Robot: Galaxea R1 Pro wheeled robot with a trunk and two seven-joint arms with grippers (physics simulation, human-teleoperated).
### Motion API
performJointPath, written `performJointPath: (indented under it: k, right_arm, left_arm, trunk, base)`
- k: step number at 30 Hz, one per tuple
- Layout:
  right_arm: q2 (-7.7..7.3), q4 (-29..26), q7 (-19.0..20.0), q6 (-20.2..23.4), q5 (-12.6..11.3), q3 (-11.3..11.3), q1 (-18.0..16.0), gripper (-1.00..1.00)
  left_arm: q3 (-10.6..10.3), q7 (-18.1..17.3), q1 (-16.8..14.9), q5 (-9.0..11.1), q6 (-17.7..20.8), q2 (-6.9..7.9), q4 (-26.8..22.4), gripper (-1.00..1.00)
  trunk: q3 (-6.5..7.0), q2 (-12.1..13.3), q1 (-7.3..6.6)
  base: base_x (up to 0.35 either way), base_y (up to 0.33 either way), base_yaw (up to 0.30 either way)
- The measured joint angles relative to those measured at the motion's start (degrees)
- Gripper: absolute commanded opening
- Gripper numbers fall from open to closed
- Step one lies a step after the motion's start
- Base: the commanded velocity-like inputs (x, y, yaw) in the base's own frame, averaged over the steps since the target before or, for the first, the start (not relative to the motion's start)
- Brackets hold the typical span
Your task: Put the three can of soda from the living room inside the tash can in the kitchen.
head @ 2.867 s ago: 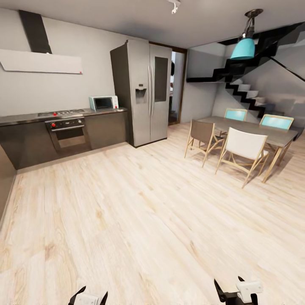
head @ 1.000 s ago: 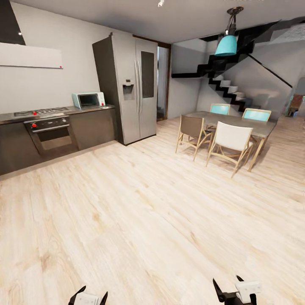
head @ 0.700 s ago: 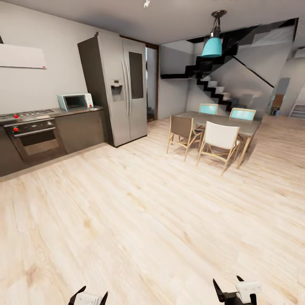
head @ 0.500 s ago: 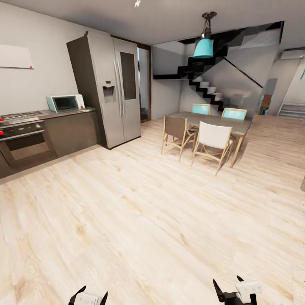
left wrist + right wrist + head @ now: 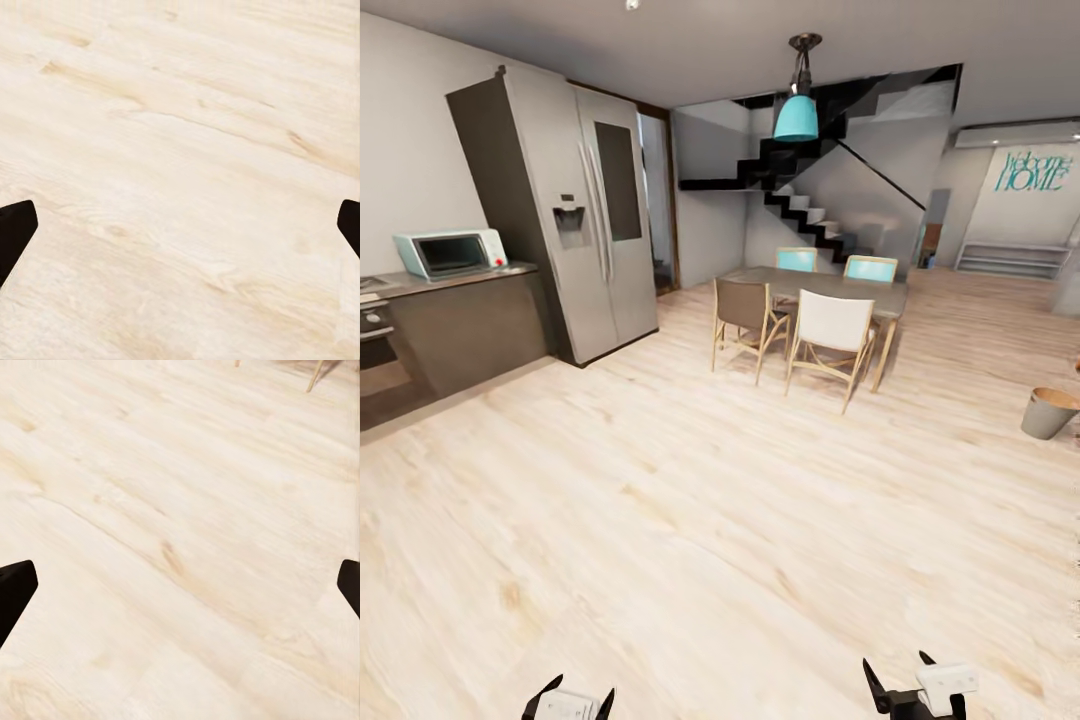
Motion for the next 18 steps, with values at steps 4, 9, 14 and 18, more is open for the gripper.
performJointPath:
  k: [4,9,14,18]
  right_arm:
    - [0.00,0.00,0.00,0.00,0.00,0.00,0.00,1.00]
    - [0.00,0.00,0.00,0.05,0.00,0.00,0.00,1.00]
    - [0.00,0.00,-0.03,0.08,-0.06,-0.03,0.00,1.00]
    - [0.00,0.00,-0.07,0.15,-0.08,-0.07,0.00,1.00]
  left_arm:
    - [0.00,0.02,-0.01,-0.05,0.00,-0.01,0.01,1.00]
    - [0.00,0.01,-0.05,-0.19,0.01,-0.02,0.06,1.00]
    - [0.00,0.01,-0.07,-0.26,0.05,-0.02,0.11,1.00]
    - [0.01,-0.01,-0.08,-0.25,0.06,-0.02,0.19,1.00]
  trunk:
    - [0.07,0.00,0.00]
    - [0.08,0.00,0.00]
    - [-0.12,0.00,0.00]
    - [-0.38,0.00,0.00]
  base:
    - [0.260,0.215,-0.252]
    - [0.260,0.215,-0.248]
    - [0.260,0.215,-0.192]
    - [0.260,0.215,-0.160]
